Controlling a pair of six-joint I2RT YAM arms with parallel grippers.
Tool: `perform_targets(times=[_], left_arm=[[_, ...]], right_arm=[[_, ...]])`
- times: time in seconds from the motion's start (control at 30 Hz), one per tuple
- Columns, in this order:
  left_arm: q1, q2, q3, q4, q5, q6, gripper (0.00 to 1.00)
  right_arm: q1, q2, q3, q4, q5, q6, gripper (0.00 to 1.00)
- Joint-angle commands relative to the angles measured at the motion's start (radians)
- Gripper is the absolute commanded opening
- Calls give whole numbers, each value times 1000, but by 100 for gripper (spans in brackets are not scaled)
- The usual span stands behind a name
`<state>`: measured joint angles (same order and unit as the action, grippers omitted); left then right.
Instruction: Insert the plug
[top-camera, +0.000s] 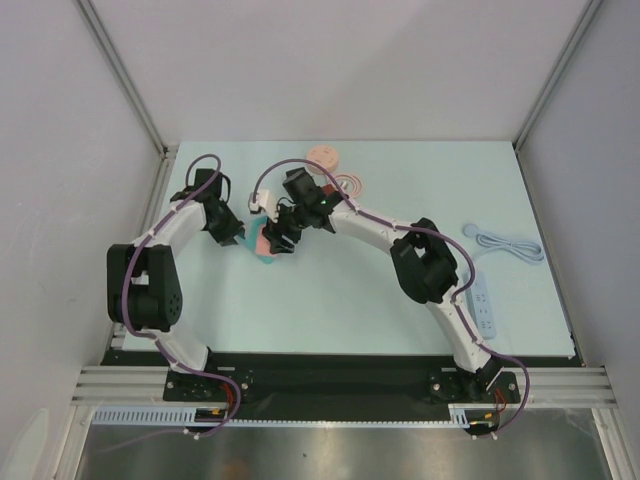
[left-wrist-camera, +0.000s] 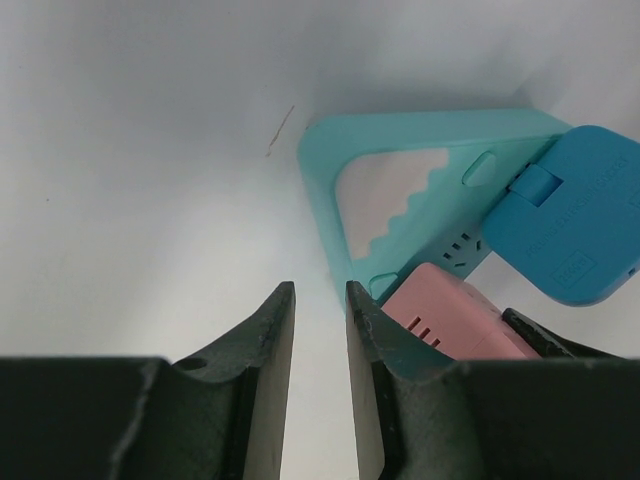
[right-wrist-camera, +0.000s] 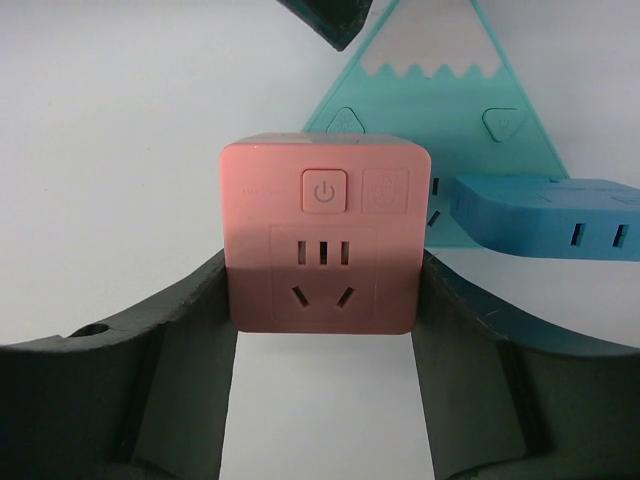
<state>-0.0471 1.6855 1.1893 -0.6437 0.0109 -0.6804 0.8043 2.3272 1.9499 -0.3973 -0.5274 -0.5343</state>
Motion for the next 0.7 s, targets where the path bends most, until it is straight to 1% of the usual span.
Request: perform_targets(times=[0.0, 0.1, 0.13, 0.2, 0.3, 0.33, 0.43, 0.5, 0.57, 0.6, 0.63, 0.67], left_arm=[[6, -3, -3, -13, -9, -10, 32], [6, -1, -3, -14, -9, -11, 31], [6, -1, -3, -17, -37, -13, 31], [6, -9, 0, -24, -46, -11, 31], [7, -29, 27, -42, -72, 4, 31], [7, -39, 33, -51, -93, 7, 31], [6, -81, 36, -53, -144, 12, 33], [6, -98, 35, -56, -158, 10, 37], [6, -109, 36, -65, -164, 8, 40], [6, -109, 39, -70, -164, 2, 43], [6, -113, 41, -77, -163, 1, 44], [6, -112, 41, -83, -164, -2, 46]], right_arm=[[7, 101, -20, -150, 124, 10, 0], [9, 113, 3, -159, 128, 17, 0], [9, 118, 13, -173, 132, 17, 0], [10, 124, 38, -190, 123, 20, 0], [7, 98, 23, -178, 119, 31, 0], [7, 65, -5, -152, 112, 33, 2], [4, 12, -52, -94, 101, 48, 16], [-4, -23, -54, -83, 66, 65, 25], [-10, -60, -69, -65, 32, 68, 31], [-10, -74, -86, -17, 17, 76, 35], [-11, -90, -120, 1, 12, 73, 38], [-11, -104, -127, 14, 7, 73, 43]])
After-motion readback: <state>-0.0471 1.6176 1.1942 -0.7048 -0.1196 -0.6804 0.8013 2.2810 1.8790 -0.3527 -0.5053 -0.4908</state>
